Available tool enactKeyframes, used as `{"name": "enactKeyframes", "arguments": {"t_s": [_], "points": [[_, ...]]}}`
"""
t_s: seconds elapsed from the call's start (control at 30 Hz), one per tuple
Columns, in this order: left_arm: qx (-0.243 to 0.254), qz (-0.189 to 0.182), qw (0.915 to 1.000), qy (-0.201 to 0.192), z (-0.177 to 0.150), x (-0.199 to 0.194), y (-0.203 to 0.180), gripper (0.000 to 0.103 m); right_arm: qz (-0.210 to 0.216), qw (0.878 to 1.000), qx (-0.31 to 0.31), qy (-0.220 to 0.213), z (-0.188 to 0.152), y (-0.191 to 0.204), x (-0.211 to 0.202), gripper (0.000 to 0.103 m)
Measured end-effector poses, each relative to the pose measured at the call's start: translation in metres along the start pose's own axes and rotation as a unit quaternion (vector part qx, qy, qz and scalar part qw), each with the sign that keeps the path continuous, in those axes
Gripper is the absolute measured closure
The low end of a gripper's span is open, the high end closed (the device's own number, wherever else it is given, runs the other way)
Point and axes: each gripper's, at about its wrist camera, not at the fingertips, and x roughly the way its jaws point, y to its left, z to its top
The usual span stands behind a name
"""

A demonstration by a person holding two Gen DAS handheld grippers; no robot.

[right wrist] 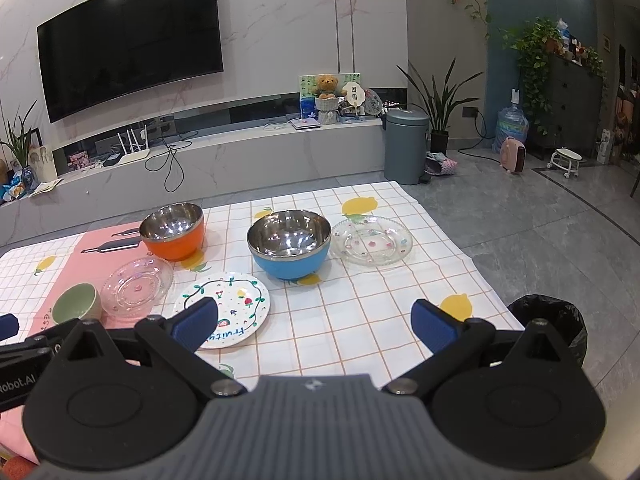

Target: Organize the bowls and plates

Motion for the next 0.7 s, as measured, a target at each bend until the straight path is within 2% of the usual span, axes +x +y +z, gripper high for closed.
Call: {"name": "enactKeyframes", "arguments": {"t_s": [0.7], "points": [[-0.011, -0.009, 0.9999, -0.007, 0.0000, -0.0036, 0.0000, 0.000, 0.001, 1.000, -0.006, 0.000, 0.0006, 0.0034, -0.0023, 0.002]]}}
